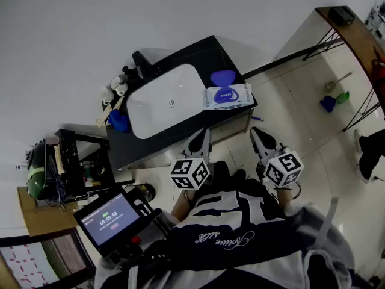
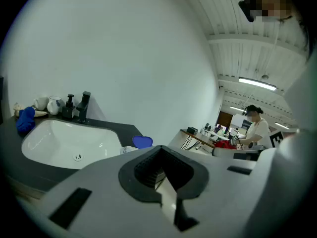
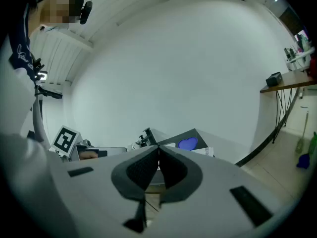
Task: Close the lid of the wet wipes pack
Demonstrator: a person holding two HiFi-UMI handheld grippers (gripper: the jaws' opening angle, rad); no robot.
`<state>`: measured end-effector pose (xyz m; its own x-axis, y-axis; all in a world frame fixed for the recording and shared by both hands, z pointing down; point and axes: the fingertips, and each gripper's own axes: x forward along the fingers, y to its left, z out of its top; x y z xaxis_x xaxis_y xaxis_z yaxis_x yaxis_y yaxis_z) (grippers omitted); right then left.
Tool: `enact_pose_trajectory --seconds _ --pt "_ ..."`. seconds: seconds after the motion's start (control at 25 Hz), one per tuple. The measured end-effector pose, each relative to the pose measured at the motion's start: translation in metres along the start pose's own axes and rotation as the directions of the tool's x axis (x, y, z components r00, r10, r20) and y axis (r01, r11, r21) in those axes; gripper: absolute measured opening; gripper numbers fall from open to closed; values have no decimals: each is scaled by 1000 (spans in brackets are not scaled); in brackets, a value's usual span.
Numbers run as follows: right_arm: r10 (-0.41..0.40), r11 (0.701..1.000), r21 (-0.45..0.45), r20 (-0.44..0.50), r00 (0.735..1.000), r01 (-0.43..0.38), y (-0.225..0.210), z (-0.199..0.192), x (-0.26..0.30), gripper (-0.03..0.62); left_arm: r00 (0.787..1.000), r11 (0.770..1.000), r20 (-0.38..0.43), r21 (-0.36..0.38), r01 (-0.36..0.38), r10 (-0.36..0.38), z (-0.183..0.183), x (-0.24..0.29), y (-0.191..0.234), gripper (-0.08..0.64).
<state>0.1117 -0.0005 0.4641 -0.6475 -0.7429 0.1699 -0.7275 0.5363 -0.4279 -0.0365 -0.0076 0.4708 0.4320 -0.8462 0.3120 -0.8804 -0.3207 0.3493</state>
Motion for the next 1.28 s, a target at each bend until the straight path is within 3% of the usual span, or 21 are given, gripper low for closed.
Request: enact_pose_trajectory --seconds 0.36,0.6,0.72,0.96,1.12,1.28 --pt "-86 995 49 -18 996 87 -37 -7 -3 -3 997 999 -80 -34 3 -5 -5 44 18 -2" --pt "-130 990 50 -27 991 131 -61 2 19 -3 981 999 -192 42 15 -7 -19 93 47 -2" --pt "-125 991 34 -20 992 126 -63 18 42 -3 963 996 -270 82 46 -22 -27 116 63 -2" --pt "-121 993 -11 -48 991 121 -68 42 94 -3 916 996 -397 37 83 -61 -47 158 90 -2" --pt "-145 989 -36 -138 980 142 -77 51 136 -3 865 994 -497 29 103 -75 -56 182 107 -2" --pt "-160 987 -62 -202 966 150 -94 35 148 -3 813 991 -577 41 127 -80 -82 190 110 -2"
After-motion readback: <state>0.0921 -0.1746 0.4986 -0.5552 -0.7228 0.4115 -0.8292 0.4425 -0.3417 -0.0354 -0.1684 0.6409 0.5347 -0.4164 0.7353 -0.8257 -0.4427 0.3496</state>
